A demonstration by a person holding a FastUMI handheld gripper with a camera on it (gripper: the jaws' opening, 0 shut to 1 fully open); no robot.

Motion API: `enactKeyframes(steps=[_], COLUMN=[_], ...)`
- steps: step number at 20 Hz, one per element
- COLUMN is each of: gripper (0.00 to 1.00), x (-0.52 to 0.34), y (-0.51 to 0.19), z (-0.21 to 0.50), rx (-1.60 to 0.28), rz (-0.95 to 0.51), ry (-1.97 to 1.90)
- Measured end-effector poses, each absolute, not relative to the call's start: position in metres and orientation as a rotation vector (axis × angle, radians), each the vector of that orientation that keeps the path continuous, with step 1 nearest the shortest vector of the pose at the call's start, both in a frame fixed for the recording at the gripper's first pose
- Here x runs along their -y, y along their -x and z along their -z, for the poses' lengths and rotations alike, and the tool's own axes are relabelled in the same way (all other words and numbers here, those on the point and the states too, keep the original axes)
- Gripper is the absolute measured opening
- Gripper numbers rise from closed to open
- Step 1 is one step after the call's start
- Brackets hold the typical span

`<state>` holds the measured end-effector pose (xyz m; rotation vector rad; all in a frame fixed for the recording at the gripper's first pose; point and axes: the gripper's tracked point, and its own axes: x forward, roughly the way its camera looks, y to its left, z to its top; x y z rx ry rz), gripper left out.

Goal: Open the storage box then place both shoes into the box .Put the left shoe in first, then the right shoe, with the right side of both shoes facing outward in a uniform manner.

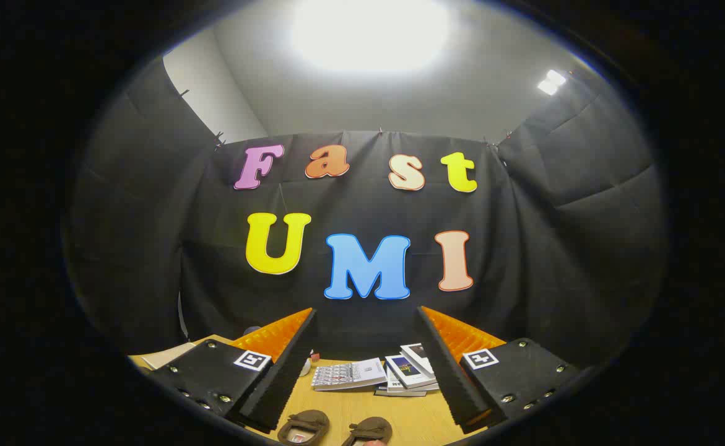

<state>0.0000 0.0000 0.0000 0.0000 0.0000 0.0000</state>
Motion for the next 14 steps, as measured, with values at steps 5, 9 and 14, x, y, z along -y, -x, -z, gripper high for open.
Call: enactKeyframes(steps=[5, 9, 14], gripper=[0.97, 0.97, 0.97], x=[0.0006, -0.0007, -0.0033], y=[-0.0008, -0.0015, -0.0008], z=[-0.0008, -0.0055, -0.0036], rx=[0.011, 0.027, 0.024], rz=[-0.008, -0.016, -0.024], ry=[0.02, 0.044, 0.039])
